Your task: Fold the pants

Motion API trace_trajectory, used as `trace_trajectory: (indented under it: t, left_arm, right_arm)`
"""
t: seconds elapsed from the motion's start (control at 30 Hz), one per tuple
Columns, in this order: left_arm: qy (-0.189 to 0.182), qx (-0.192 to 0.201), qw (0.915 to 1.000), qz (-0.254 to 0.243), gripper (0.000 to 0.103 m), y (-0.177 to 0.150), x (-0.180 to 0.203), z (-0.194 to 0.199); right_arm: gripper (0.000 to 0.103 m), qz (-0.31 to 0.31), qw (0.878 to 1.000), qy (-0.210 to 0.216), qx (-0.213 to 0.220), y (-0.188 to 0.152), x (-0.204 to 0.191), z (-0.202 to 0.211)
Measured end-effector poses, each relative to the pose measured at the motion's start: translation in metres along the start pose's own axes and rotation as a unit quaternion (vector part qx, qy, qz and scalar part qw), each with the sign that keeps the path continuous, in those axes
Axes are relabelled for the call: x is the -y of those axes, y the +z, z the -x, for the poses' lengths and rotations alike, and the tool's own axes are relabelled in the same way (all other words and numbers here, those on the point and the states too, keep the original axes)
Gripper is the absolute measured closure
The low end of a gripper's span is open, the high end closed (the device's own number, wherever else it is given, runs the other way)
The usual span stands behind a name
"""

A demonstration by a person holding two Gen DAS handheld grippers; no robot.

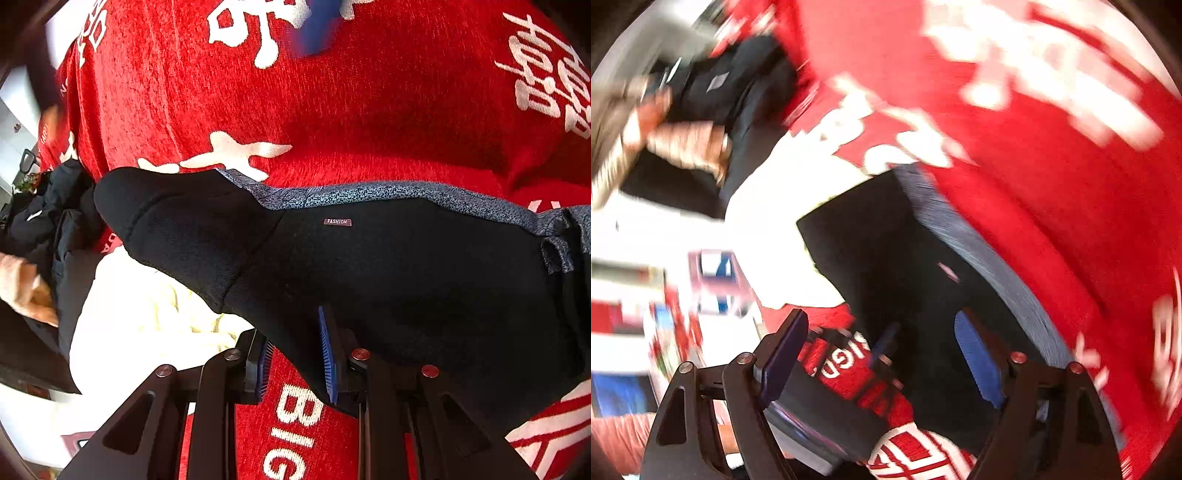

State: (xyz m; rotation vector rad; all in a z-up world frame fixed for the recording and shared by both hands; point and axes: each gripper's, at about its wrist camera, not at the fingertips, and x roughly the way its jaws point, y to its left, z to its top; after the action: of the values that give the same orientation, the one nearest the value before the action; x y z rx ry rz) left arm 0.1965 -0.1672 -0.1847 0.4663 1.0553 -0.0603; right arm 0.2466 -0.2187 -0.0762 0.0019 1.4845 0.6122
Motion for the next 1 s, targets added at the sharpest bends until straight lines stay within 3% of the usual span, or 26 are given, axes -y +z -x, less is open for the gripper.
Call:
trace_trajectory:
  t: [0.1, 0.2, 0.27, 0.33, 0.4, 0.43, 0.47, 0.7, 0.87, 1.0]
  left_arm:
    - [0.01, 0.006, 0.9999, -0.005, 0.079, -0.001, 0.003, 0.004]
    - [0.02, 0.013, 0.9997, -0.01, 0.079, -0.004, 0.008, 0.007]
    - [0.024, 0.017, 0.9995, -0.011, 0.079, -0.006, 0.008, 0.007]
    - [0.025, 0.018, 0.9995, -0.012, 0.079, -0.007, 0.008, 0.009]
    - [0.019, 0.014, 0.9996, -0.012, 0.079, -0.008, 0.006, 0.01]
    - [0.022, 0.021, 0.9994, -0.015, 0.079, -0.008, 0.008, 0.015]
    - [0.022, 0.029, 0.9991, -0.02, 0.079, -0.009, 0.01, 0.021]
    - [-0.002, 0.105, 0.9915, -0.077, 0.078, -0.002, 0.036, 0.085]
    - [-0.055, 0.157, 0.9782, -0.124, 0.078, -0.001, 0.067, 0.136]
    - [-0.111, 0.175, 0.9656, -0.157, 0.078, 0.003, 0.101, 0.171]
  right_arm:
    - [0.017, 0.042, 0.997, -0.007, -0.06, 0.027, -0.033, -0.039]
    - [0.017, 0.076, 0.989, -0.059, -0.111, 0.043, -0.053, -0.078]
    - [0.017, 0.075, 0.985, -0.097, -0.123, 0.052, -0.053, -0.096]
    - [0.018, 0.04, 0.985, -0.099, -0.138, 0.06, -0.038, -0.107]
    - [0.06, -0.012, 0.989, -0.045, -0.144, 0.061, -0.023, -0.109]
    - [0.072, -0.043, 0.99, -0.025, -0.133, 0.06, -0.014, -0.102]
    - [0.074, -0.052, 0.991, -0.016, -0.119, 0.057, -0.009, -0.094]
    - [0.075, -0.099, 0.993, 0.068, 0.001, 0.001, 0.029, 0.001]
    - [0.075, -0.139, 0.977, 0.117, 0.108, -0.064, 0.065, 0.077]
    - [0.075, -0.175, 0.953, 0.133, 0.207, -0.147, 0.098, 0.128]
